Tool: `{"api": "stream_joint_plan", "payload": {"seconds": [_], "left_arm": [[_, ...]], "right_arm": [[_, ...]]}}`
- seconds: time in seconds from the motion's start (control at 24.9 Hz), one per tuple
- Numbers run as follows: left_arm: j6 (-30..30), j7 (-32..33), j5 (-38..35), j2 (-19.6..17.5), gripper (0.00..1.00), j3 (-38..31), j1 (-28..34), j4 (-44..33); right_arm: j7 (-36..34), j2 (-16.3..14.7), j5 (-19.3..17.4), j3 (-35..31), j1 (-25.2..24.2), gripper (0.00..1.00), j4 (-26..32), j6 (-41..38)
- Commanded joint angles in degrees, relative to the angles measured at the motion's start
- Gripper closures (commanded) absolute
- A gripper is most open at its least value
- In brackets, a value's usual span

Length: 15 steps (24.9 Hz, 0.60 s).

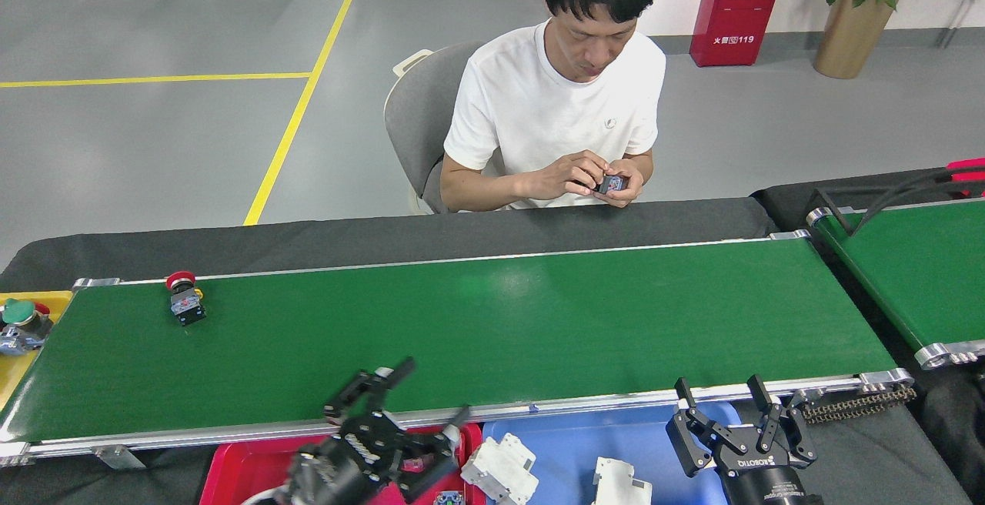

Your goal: Pick switch part from conveyor to tray

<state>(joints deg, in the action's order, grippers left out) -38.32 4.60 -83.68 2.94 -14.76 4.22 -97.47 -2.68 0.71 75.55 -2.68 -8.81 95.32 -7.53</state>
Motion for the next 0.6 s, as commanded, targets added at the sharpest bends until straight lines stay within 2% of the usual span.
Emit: {"api": "stream_joint_plan", "payload": {"seconds": [0.0,0.08,0.2,0.36,0.44,0.56], "left_arm": [[0.4,-5.0,0.1,-0.4,0.00,-6.5,0.4,1.3],[0.5,-6.4,0.0,-0.7,0.00,-13.0,1.1,3.6],[0.9,-8.0,-0.5,-4.8,0.00,-18.8,1.8,7.8],[7.4,-16.1,-3.1,-11.0,0.01,-19.2,3.8,14.9],[7.7,-20.1,-3.1,-14.4,0.00,-18.7,5.3,19.6],[7.1,-20.6,-2.5,-15.3,0.00,-18.6,6.4,20.4]], "right_arm": [[-0.5,-0.4,-0.1,0.0,0.2,0.01,0.8,0.3],[-0.5,-0.4,-0.1,0.0,0.1,0.01,1.0,0.3],[-0.5,-0.4,-0.1,0.0,0.0,0.01,1.0,0.3],[-0.5,-0.3,-0.1,0.0,0.0,0.01,1.0,0.3],[-0.5,-0.3,-0.1,0.0,0.0,0.01,1.1,0.3],[-0.5,-0.3,-0.1,0.0,0.0,0.01,1.2,0.4]]}}
